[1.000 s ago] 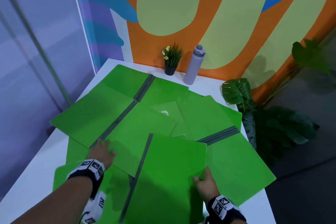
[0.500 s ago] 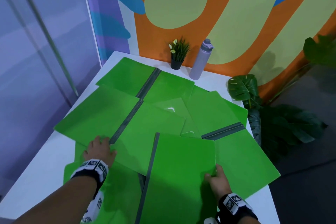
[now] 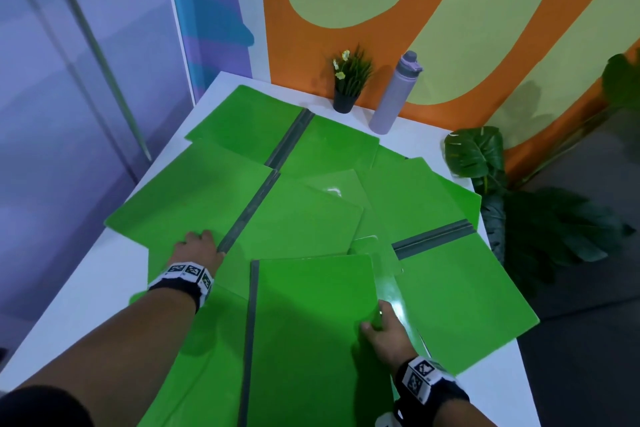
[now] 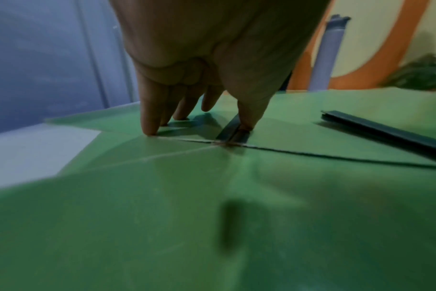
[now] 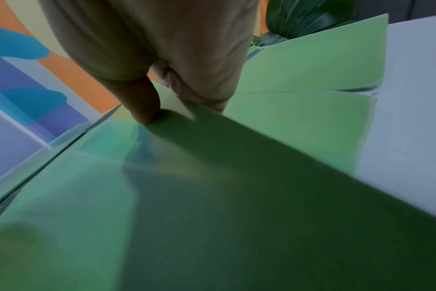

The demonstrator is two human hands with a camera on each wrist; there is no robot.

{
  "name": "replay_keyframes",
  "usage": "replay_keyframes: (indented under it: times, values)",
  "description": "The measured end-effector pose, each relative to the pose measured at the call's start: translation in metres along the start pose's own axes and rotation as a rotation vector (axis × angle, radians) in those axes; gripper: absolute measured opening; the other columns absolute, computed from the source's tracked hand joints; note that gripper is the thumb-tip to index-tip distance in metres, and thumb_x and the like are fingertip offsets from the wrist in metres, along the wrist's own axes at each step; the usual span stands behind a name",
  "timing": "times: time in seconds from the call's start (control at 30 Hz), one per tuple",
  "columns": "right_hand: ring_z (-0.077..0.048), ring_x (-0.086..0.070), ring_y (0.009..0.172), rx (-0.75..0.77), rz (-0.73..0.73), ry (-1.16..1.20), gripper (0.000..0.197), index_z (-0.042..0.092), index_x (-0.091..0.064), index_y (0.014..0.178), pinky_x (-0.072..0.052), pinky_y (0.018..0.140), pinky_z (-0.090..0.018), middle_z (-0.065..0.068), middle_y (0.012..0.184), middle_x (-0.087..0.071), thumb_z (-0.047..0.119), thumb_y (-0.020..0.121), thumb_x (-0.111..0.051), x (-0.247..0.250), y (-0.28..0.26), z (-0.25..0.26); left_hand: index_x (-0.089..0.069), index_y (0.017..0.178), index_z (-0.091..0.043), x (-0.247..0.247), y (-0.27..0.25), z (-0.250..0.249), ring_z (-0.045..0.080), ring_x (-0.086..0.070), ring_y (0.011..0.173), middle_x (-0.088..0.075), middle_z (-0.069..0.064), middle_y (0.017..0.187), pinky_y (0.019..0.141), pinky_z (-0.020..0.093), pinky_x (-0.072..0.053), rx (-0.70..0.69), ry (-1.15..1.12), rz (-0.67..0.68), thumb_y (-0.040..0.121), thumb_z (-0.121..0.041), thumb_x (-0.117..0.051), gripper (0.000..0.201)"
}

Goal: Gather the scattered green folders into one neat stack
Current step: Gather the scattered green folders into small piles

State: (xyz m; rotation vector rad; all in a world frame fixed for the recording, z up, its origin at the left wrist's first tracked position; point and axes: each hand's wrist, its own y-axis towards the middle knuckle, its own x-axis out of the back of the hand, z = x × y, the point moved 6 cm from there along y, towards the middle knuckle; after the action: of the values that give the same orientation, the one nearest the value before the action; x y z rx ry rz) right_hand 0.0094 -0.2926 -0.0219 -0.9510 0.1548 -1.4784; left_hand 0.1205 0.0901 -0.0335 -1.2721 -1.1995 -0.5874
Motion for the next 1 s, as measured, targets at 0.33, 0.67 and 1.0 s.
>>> replay_keyframes:
  times: [0.33, 0.67, 1.0]
  values:
    - [-0.033, -0.058, 0.107, 0.038, 0.039, 0.003, 0.057, 0.025, -0.032, 0.138, -0.052, 0.091, -0.05, -0.017, 0.125, -0.053, 0.008, 0.089, -0.056, -0.004, 0.0, 0.009, -0.058, 0.108, -0.001, 0.022, -0.002, -0.022, 0.015, -0.059, 0.06, -0.056, 0.004, 0.071, 0.051, 0.025, -0.045, -0.032, 0.042, 0.05, 0.098, -0.016, -0.045, 0.022]
    - [-0.03, -0.02, 0.143, 0.144, -0.171, 0.598, 0.066, 0.024, -0.018, 0.148, -0.018, 0.114, -0.052, -0.01, 0.158, -0.014, 0.015, 0.092, -0.053, 0.069, 0.004, 0.069, -0.052, 0.129, -0.006, 0.184, -0.091, -0.062, 0.036, -0.059, 0.065, -0.064, 0.018, 0.077, 0.059, 0.038, -0.04, -0.349, -0.326, -0.649, 0.099, -0.011, -0.039, 0.034]
    - [-0.028, -0.027, 0.142, 0.142, -0.03, 0.796, 0.1, 0.026, -0.022, 0.146, -0.023, 0.114, -0.051, -0.008, 0.157, -0.022, 0.052, 0.063, -0.071, 0.056, 0.002, 0.078, -0.057, 0.116, -0.042, 0.094, -0.146, -0.055, 0.023, -0.053, 0.099, -0.059, 0.004, 0.115, 0.079, 0.037, -0.044, -0.333, -1.185, 0.271, 0.101, -0.019, -0.04, 0.032]
